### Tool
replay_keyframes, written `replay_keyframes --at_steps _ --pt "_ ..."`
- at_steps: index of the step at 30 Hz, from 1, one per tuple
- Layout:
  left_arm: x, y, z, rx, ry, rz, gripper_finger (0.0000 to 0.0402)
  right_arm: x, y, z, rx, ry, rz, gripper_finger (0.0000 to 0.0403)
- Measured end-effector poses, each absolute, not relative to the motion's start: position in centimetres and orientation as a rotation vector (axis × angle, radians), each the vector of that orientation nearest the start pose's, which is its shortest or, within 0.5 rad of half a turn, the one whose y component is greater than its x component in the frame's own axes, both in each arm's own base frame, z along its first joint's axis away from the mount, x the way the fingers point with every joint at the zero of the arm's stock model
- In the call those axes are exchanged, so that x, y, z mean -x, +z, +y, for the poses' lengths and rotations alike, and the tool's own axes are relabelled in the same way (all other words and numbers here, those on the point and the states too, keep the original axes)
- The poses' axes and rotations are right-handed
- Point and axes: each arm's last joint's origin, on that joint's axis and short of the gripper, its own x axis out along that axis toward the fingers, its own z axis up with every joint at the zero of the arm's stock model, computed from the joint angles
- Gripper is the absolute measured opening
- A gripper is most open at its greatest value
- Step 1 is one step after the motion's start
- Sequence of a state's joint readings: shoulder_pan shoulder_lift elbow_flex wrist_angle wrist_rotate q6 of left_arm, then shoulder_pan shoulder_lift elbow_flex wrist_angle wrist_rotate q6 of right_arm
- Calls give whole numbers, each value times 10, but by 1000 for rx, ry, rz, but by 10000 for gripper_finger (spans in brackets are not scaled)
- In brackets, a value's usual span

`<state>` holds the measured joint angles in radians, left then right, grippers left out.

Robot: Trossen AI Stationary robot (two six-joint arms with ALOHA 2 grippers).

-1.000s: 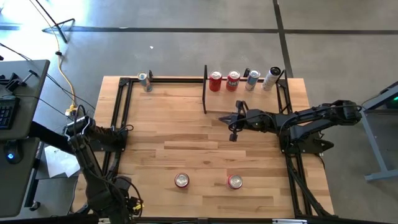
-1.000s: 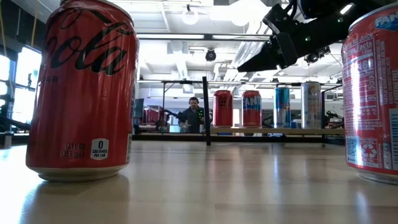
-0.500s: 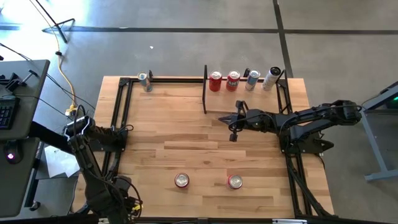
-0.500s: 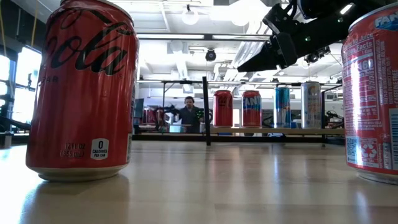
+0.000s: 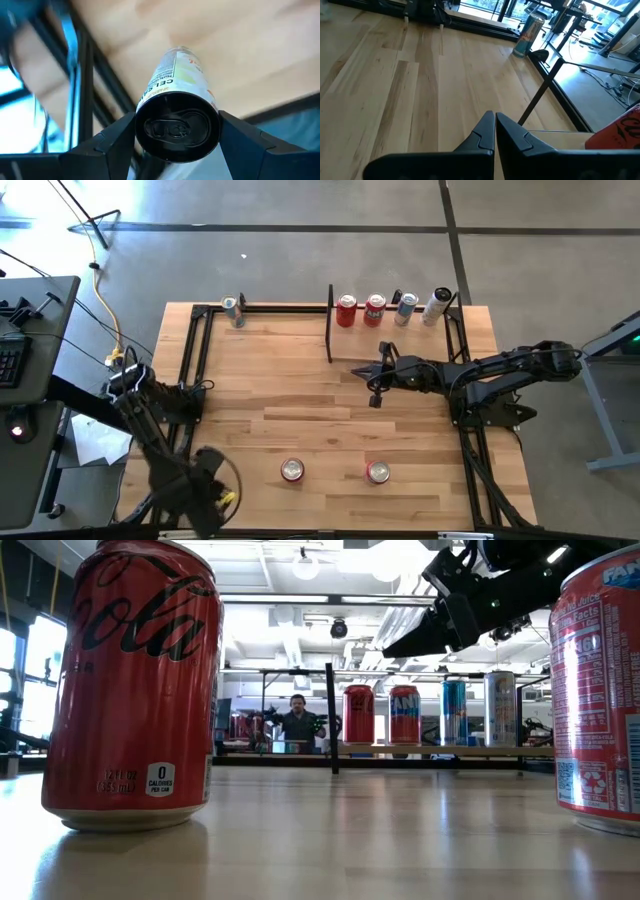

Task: Place canned beverage on shelf
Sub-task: Put the white-yellow soda can on the shelf aligned with the other white-yellow soda can

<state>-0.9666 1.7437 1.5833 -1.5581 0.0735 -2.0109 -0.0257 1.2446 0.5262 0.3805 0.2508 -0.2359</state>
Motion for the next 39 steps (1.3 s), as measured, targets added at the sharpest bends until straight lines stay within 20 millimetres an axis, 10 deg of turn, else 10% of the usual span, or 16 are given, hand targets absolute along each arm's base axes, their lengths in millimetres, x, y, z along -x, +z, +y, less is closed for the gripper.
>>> replay_keyframes --at_steps 8,28,39 --pt "-218 305 -191 496 716 1419 230 -249 205 -14 276 -231 372 0" --pt "-311 327 27 79 260 1374 230 -246 203 -14 280 -225 418 0" --pt "-365 311 68 -161 67 1453 230 -242 204 -13 261 -227 445 0"
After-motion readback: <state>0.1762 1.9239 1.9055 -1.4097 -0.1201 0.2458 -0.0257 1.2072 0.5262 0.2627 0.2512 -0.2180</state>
